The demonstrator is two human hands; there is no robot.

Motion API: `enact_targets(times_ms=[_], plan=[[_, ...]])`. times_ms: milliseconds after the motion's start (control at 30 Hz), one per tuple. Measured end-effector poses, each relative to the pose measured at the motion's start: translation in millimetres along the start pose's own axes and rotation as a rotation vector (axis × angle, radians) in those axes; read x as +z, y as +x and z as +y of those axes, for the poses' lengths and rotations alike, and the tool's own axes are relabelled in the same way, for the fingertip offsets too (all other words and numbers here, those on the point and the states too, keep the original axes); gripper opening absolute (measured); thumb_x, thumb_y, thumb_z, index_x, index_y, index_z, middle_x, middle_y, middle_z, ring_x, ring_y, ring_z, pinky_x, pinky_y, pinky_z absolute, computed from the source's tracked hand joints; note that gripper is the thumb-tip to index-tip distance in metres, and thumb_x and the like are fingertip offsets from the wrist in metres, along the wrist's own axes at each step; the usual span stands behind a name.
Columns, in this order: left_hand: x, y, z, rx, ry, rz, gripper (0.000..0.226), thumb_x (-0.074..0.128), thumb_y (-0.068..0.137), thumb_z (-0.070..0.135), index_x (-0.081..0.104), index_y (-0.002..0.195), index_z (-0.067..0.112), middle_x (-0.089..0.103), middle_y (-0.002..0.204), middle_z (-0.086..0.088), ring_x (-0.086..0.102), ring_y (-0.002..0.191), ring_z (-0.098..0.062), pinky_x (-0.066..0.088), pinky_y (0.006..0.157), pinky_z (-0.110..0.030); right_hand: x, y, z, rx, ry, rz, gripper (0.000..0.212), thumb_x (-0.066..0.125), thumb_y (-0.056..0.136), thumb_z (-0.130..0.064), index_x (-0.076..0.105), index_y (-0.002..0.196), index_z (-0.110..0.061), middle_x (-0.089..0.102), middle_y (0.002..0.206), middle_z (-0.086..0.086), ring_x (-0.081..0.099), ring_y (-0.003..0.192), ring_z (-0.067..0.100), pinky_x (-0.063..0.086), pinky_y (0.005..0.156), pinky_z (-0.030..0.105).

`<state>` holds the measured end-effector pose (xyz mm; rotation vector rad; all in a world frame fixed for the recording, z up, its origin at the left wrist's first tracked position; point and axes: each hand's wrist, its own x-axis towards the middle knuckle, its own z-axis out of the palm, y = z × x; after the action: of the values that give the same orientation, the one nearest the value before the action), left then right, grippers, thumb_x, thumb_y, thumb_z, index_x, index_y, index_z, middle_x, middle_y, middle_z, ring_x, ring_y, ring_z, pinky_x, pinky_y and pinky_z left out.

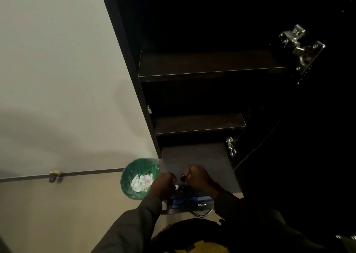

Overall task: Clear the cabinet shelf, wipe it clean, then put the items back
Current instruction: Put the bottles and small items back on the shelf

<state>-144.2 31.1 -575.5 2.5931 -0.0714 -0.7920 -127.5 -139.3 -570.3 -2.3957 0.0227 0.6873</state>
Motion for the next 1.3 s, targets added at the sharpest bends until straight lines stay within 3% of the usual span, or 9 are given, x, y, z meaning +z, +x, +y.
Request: enact_targets(times_ms=[167,267,500,633,900,1067,1200,1300], plan=[[12,6,2,0.074,0.026,-0.024,0.035,0.066,0.082,0.026,0.067,0.114,0.013,0.068,0.115,-0.012,0.063,0.109,-0.033,0.049,0.088,-0.034,17,1,10,-0.056,-0.073,-0.033,0.022,0.073,0.077,-0.015,0.069,0.098,-0.009,0.07,0.108,0.01,0.064,0.104,0.027,0.047,0.082,0.026],[20,10,1,0.086,0.03,-0.003,0.031,0.068,0.078,0.036,0.07,0.104,0.018,0.072,0.108,-0.008,0.065,0.104,-0.031,0.049,0.081,-0.032,28,1,15,-0.099,-0.105,-0.018,0.023,0.073,0.076,-0.021,0.07,0.098,-0.011,0.071,0.108,0.009,0.064,0.104,0.027,0.048,0.081,0.029],[31,13,-1,0.091,0.029,0.034,0.031,0.059,0.077,0.037,0.071,0.102,0.024,0.072,0.106,-0.006,0.066,0.101,-0.03,0.053,0.081,-0.033,43,5,23,-0.165,-0.163,0.014,0.019,0.064,0.081,-0.023,0.068,0.096,-0.012,0.07,0.103,0.011,0.063,0.101,0.032,0.046,0.079,0.033],[28,16,-3,0.089,0.049,0.044,0.024,0.065,0.079,0.034,0.071,0.1,0.024,0.072,0.106,-0.006,0.066,0.101,-0.029,0.05,0.08,-0.032,46,7,21,-0.182,-0.192,0.023,0.02,0.06,0.082,-0.026,0.065,0.097,-0.014,0.068,0.104,0.012,0.062,0.1,0.033,0.048,0.079,0.036],[30,17,-12,0.093,0.0,0.075,0.019,0.064,0.082,0.025,0.069,0.1,0.02,0.071,0.105,-0.009,0.065,0.101,-0.031,0.046,0.076,-0.03,52,7,12,-0.166,-0.177,0.055,0.018,0.057,0.091,-0.021,0.068,0.103,-0.012,0.066,0.11,0.01,0.061,0.104,0.027,0.045,0.083,0.029],[20,17,-16,0.131,-0.045,0.077,0.026,0.067,0.084,0.023,0.064,0.109,0.016,0.066,0.114,-0.01,0.062,0.106,-0.031,0.045,0.08,-0.03,43,5,9,-0.11,-0.144,0.086,0.02,0.064,0.083,-0.03,0.071,0.095,-0.016,0.071,0.102,0.004,0.066,0.098,0.023,0.044,0.075,0.022],[2,14,-14,0.201,-0.092,0.093,0.021,0.067,0.085,0.024,0.064,0.103,0.013,0.07,0.106,-0.009,0.065,0.098,-0.028,0.041,0.07,-0.024,38,0,9,-0.097,-0.09,0.15,0.03,0.066,0.077,-0.036,0.073,0.095,-0.013,0.072,0.1,0.005,0.067,0.097,0.023,0.047,0.073,0.022],[-16,10,-11,0.244,-0.173,0.091,0.024,0.066,0.082,0.028,0.061,0.101,0.013,0.071,0.096,-0.007,0.068,0.089,-0.027,0.049,0.07,-0.029,27,-5,0,-0.154,-0.036,0.166,0.021,0.068,0.075,-0.03,0.076,0.087,-0.014,0.075,0.093,0.005,0.068,0.087,0.017,0.05,0.072,0.022]])
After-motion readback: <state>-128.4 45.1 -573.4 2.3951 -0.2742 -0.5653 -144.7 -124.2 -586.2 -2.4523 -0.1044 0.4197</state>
